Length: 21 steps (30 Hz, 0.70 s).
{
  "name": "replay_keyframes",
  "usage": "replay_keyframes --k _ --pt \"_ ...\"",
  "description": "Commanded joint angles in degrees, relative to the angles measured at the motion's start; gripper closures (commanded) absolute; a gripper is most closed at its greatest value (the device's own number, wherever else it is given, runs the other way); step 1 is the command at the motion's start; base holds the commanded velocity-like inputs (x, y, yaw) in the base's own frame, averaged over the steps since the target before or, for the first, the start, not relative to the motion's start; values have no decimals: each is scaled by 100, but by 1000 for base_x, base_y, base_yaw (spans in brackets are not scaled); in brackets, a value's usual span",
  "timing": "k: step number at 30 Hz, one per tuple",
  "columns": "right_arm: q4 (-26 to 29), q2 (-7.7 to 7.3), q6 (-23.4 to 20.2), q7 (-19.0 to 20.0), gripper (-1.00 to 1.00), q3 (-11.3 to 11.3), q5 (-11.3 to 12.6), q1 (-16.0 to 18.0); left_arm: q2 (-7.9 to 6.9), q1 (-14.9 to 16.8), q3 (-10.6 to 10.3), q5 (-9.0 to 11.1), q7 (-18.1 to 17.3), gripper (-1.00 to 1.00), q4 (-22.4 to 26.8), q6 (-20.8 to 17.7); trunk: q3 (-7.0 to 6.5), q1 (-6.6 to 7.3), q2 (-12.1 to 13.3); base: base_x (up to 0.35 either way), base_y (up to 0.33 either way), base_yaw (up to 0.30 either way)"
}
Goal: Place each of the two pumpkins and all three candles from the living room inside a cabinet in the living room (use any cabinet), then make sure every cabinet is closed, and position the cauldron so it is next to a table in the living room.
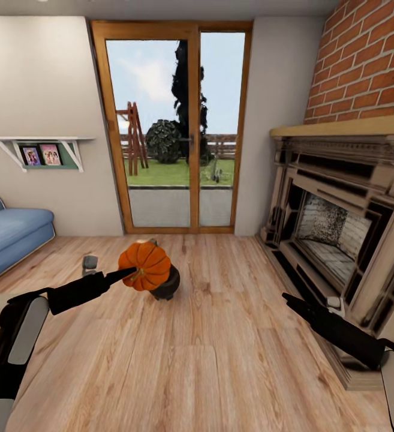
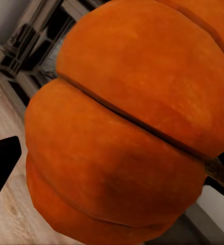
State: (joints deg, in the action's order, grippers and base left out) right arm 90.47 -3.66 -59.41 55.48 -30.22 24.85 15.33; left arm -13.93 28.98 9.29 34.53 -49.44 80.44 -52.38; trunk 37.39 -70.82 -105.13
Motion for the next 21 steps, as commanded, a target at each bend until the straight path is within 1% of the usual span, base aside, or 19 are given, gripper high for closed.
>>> replay_keyframes --k 1,4,10,20,21 --pt "-1 1 -18 33 -100 -5 -23 5 1 -13 6 1 -12 100 40 -32 -13 23 39 0 0 0" --pt "-1 4 -17 33 -100 -3 -24 5 2 -56 30 4 -13 100 168 -90 -67 89 159 0 0 0" --pt "1 5 -11 33 -100 -2 -24 5 -3 -74 101 28 -20 100 269 -186 -174 221 400 0 0 0" --pt "5 10 -19 20 -100 -10 -25 5 16 -76 118 36 -14 100 298 -259 -354 441 801 0 0 0" --pt "5 11 -22 12 -100 -10 -26 5 23 -76 117 36 -14 100 297 -261 -354 441 801 0 0 0"
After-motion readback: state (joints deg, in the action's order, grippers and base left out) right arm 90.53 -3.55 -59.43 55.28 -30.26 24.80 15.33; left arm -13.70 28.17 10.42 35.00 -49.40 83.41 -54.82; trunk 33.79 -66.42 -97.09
